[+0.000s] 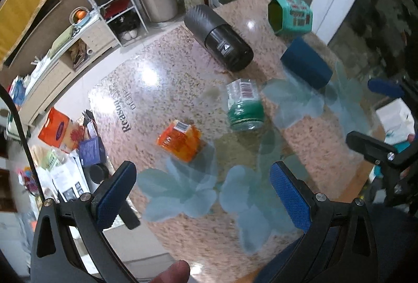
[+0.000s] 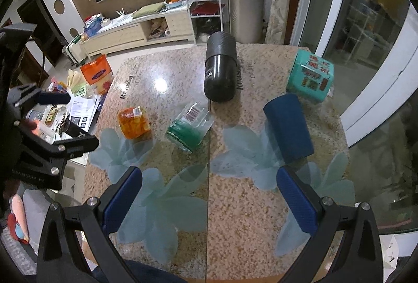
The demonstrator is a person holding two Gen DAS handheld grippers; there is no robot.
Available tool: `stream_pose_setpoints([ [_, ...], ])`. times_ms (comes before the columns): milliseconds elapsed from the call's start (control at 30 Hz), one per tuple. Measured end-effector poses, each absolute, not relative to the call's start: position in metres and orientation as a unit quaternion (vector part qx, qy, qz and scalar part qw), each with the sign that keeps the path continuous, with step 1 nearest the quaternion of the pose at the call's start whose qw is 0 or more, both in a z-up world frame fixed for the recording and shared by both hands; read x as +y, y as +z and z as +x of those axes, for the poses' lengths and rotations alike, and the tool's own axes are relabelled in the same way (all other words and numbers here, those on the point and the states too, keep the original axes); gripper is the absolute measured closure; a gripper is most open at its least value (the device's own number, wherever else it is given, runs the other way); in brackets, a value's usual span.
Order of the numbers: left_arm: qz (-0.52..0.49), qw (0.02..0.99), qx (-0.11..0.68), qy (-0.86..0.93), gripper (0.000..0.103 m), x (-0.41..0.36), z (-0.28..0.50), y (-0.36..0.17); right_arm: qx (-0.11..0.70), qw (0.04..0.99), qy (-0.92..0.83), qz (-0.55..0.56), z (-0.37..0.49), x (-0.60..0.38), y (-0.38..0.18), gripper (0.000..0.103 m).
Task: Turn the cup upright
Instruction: 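Lower the left gripper onto the orange cup lying on its side and close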
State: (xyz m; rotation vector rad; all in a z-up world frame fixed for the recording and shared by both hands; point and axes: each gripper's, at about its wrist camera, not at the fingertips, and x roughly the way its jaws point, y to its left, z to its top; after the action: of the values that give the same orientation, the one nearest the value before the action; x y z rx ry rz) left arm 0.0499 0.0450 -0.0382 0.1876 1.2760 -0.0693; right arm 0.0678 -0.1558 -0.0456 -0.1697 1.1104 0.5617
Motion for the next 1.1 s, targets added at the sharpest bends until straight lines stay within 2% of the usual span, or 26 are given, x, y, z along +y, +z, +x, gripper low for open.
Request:
stream_pose_setpoints([
  [367,0.147,0.748,0.644,-0.063,0.000,0.058,0.086,-0.091,0.540,0.790,0.278,-0.087,0.085,-0.149,-0.063,0.000],
  [967,0.137,0.677,0.720,-0.071,0.000,0.090,0.126,-0.189,0.577,0.764,0.275,-0.088,0.104,-0.147,-0.091,0.000],
  [1033,0.135,0.674,0.723,-0.067,0.002,0.093,0.128,-0.194,0.579,0.763,0.274,-0.086,0.105,-0.148,-0.091,0.000],
  [1100,0.135,0.672,0.725,-0.068,0.009,0.095,0.130,-0.199,0.581,0.762,0.272,-0.085,0.106,-0.148,-0.092,0.000],
])
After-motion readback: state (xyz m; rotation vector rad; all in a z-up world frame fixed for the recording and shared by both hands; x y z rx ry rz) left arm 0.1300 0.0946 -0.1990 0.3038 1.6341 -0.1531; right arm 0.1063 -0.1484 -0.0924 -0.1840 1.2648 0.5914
